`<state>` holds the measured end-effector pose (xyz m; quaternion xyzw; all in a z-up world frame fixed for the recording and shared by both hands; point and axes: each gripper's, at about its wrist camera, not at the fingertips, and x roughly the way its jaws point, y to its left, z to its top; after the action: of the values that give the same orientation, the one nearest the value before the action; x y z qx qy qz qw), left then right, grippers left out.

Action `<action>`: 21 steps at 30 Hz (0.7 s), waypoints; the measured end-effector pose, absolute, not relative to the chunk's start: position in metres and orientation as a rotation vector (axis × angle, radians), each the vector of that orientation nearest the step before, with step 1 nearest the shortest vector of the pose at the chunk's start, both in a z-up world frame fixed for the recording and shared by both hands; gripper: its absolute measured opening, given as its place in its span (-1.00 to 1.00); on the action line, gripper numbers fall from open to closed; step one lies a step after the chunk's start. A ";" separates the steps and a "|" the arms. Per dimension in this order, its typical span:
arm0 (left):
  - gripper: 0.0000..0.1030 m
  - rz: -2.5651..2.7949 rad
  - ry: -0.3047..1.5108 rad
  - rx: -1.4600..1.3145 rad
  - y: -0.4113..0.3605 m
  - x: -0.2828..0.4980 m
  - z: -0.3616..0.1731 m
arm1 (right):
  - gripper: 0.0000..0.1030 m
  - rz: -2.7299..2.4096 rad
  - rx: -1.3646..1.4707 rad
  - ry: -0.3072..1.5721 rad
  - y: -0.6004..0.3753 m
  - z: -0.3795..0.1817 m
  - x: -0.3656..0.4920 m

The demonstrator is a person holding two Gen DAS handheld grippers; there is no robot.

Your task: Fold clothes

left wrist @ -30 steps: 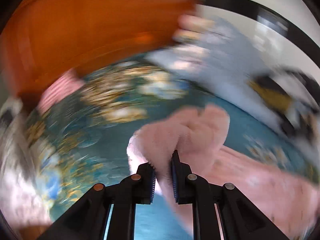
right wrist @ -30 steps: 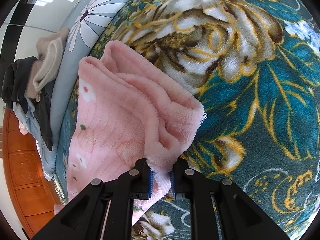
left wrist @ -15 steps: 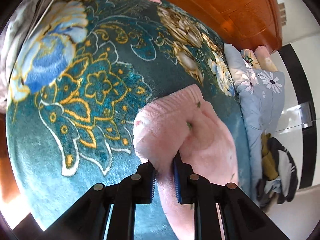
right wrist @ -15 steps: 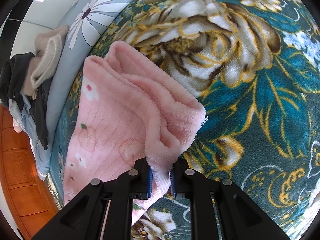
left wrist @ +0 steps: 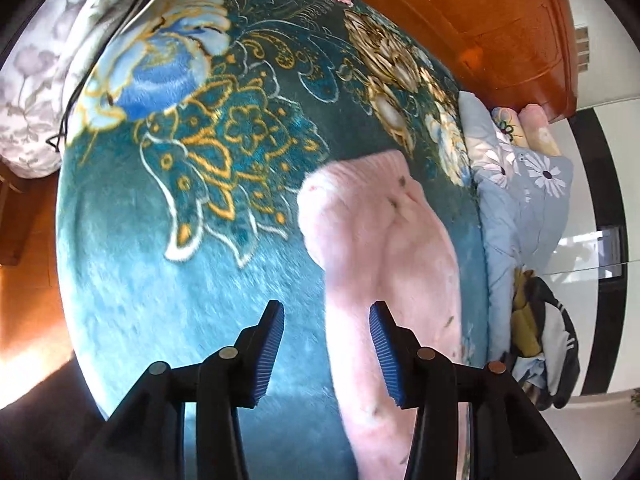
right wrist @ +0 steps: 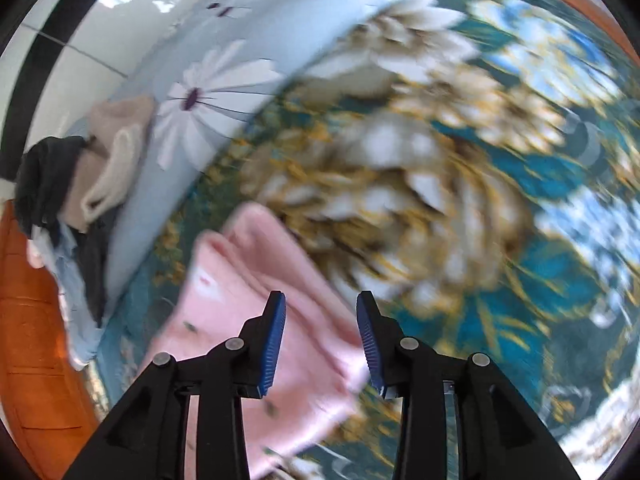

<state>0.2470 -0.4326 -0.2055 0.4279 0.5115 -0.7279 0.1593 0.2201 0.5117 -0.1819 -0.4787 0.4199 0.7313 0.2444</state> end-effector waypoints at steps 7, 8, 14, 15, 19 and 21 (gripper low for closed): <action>0.01 -2.195 1.483 1.323 -0.366 0.240 -0.194 | -0.15 2.146 -1.431 1.055 0.500 -0.194 0.147; 0.01 -2.208 1.484 1.345 -0.355 0.238 -0.194 | -0.12 2.166 -1.443 1.028 0.498 -0.194 0.141; 0.02 -2.234 1.525 1.482 -0.292 0.230 -0.206 | -0.11 2.232 -1.563 0.954 0.490 -0.212 0.116; 0.02 -2.234 1.521 1.512 -0.284 0.228 -0.208 | -0.11 2.247 -1.591 0.949 0.487 -0.215 0.113; 0.02 -2.233 1.493 1.599 -0.262 0.223 -0.214 | -0.11 2.343 -1.721 0.950 0.468 -0.221 0.117; 0.02 -2.219 1.496 1.614 -0.259 0.225 -0.217 | -0.11 2.367 -1.771 0.928 0.466 -0.223 0.127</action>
<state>0.2255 -0.2594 -0.2172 0.5164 0.4787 -0.7100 0.0084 0.1266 0.4657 -0.2226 -0.5715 0.2995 0.7637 0.0216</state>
